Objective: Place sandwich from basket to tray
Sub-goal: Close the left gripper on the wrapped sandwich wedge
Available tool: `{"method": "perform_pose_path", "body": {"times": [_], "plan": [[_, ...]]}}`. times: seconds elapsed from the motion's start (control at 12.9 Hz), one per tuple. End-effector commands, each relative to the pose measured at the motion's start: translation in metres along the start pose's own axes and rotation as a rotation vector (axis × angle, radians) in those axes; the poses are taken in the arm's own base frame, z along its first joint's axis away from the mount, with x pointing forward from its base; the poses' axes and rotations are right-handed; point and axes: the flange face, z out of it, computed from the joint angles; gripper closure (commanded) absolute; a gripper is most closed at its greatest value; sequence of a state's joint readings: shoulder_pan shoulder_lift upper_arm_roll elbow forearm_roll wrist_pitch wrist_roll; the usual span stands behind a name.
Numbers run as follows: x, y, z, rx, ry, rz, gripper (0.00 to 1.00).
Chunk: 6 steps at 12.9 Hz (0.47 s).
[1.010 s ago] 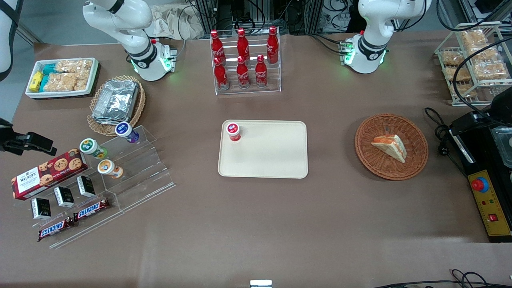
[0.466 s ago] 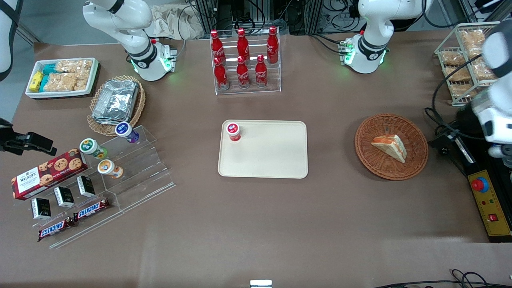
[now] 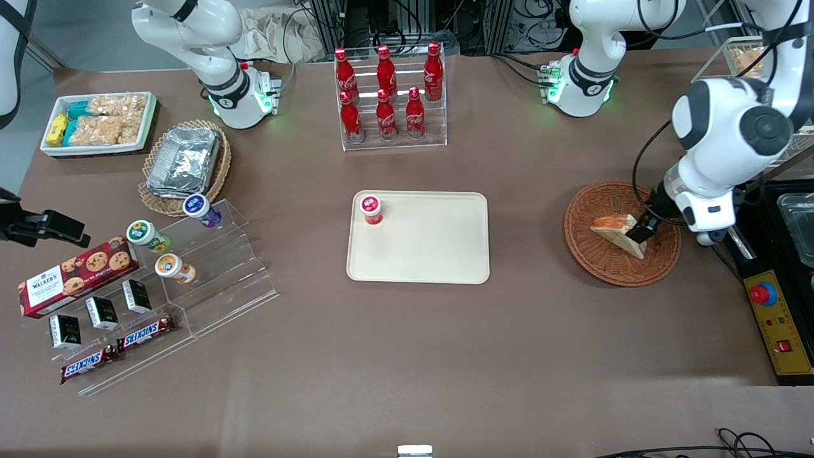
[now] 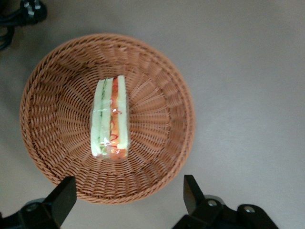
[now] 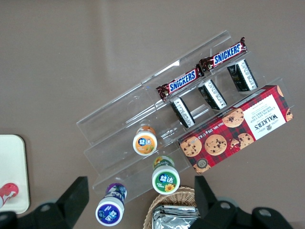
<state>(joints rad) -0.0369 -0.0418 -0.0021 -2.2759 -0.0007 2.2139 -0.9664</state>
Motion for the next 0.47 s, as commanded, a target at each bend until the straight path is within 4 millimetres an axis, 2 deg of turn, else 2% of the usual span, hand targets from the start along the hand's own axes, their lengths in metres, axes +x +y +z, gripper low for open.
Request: {"method": "perform_pose_path", "body": {"times": [0.0, 0.23, 0.39], "plan": [[-0.004, -0.017, 0.032, -0.015, 0.024, -0.028, 0.00], [-0.004, -0.025, 0.071, -0.022, 0.023, -0.040, 0.00], [0.001, -0.032, 0.089, -0.032, 0.032, -0.055, 0.00]]}}
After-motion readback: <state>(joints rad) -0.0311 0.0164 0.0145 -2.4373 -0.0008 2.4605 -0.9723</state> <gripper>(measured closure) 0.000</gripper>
